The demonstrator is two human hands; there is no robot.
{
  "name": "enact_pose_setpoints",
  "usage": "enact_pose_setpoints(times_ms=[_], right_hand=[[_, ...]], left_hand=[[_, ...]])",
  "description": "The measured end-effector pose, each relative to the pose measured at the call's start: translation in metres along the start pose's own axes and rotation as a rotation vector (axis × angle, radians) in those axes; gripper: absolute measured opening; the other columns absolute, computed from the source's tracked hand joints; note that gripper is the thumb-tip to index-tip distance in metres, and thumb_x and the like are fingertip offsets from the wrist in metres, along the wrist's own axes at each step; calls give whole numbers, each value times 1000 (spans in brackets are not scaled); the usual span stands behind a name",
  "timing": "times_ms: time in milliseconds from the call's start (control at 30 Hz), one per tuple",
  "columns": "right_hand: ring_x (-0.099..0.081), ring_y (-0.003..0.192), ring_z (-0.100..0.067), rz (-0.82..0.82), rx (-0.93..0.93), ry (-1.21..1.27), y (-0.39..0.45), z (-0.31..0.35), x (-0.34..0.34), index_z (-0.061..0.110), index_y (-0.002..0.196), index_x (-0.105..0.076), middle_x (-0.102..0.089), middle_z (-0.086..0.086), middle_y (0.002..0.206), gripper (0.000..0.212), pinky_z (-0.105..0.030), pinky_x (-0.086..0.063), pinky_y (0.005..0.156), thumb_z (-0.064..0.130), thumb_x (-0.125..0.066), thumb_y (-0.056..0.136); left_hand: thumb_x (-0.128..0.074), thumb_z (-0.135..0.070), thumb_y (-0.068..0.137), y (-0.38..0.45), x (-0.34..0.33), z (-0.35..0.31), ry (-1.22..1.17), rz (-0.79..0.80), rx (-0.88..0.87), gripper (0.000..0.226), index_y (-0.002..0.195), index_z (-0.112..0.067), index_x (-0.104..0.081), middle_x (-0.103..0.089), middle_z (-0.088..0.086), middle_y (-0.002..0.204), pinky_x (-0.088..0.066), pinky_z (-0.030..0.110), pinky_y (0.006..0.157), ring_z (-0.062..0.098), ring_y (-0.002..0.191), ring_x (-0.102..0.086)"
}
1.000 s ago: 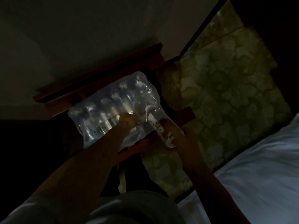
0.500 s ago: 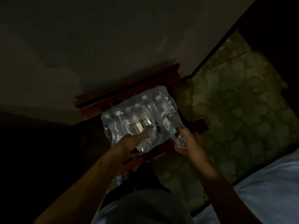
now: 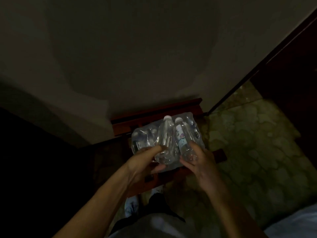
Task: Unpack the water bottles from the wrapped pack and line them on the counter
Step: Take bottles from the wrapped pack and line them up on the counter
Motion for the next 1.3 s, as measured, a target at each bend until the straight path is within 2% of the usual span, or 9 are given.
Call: enact_pose_setpoints(times_ms=[133, 267, 467, 633, 733, 967, 1100, 1233, 1300], right_hand=[[-69, 106, -30, 52, 91, 148, -26, 31, -22, 16, 124, -58, -66, -14, 123, 54, -45, -55, 88, 35, -70, 75], [-67, 111, -30, 257, 230, 184, -60, 81, -59, 8, 128, -56, -69, -16, 119, 44, -49, -50, 97, 22, -60, 87], [-71, 96, -29, 454, 379, 213, -102, 157, -109, 13, 121, -60, -72, -17, 110, 41, -40, -57, 75, 14, -58, 80], [-70, 100, -24, 616, 508, 174, -149, 188, -165, 20, 131, -53, -73, -8, 110, 63, -42, -56, 85, 16, -70, 70], [-67, 112, -21, 681, 520, 139, -176, 193, -198, 22, 145, -37, -70, -3, 121, 94, -49, -48, 102, 37, -78, 62], [-71, 100, -18, 889, 617, 93, -239, 211, -269, 24, 114, -60, -75, 0, 106, 43, -33, -58, 84, 21, -71, 72], [-73, 89, -13, 964, 682, 7, -264, 212, -312, 18, 106, -64, -77, 1, 96, 40, -21, -57, 71, 16, -80, 70], [-73, 91, -22, 993, 735, -79, -279, 205, -358, 13, 108, -64, -76, -7, 98, 40, -25, -58, 74, 14, -80, 71], [-73, 95, -22, 1010, 739, -112, -285, 197, -385, 11, 112, -62, -75, -8, 103, 46, -26, -58, 78, 14, -80, 70]], left_hand=[[-68, -23, 88, -36, -10, -36, 103, 58, -199, 31, 116, -10, -70, -74, 12, 110, -55, 39, 92, 25, 100, -70], [-67, -16, 90, -88, -16, -90, 256, 61, -442, 34, 124, -19, -66, -72, 7, 117, -54, 41, 96, 24, 107, -70], [-68, -5, 89, -191, -32, -161, 432, 47, -784, 58, 137, -31, -51, -65, -1, 130, -51, 40, 100, 17, 121, -62], [-74, -4, 80, -258, -23, -181, 233, -199, -989, 59, 130, -25, -51, -73, -5, 112, -56, 19, 77, 9, 102, -71], [-83, -24, 72, -297, -4, -189, 151, -340, -1086, 62, 127, -24, -54, -73, -1, 115, -58, 27, 82, 14, 104, -71], [-79, -6, 74, -390, 40, -200, 175, -600, -1241, 68, 128, -18, -39, -69, -1, 110, -57, 17, 71, 6, 96, -72], [-82, -19, 70, -434, 79, -204, 254, -723, -1234, 65, 123, -19, -45, -68, 1, 114, -59, 23, 75, 8, 100, -71], [-84, -29, 70, -469, 123, -210, 358, -835, -1223, 53, 114, -25, -55, -63, 1, 117, -59, 33, 85, 15, 103, -68], [-79, -27, 74, -479, 148, -214, 374, -824, -1204, 50, 117, -28, -55, -63, -2, 118, -58, 26, 79, 13, 102, -67]])
Point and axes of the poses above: each hand's wrist, its own y-axis towards the middle knuckle, its own x-axis out of the back of the hand, z = x × y, the point moved 10 cm from there along y, towards the middle knuckle
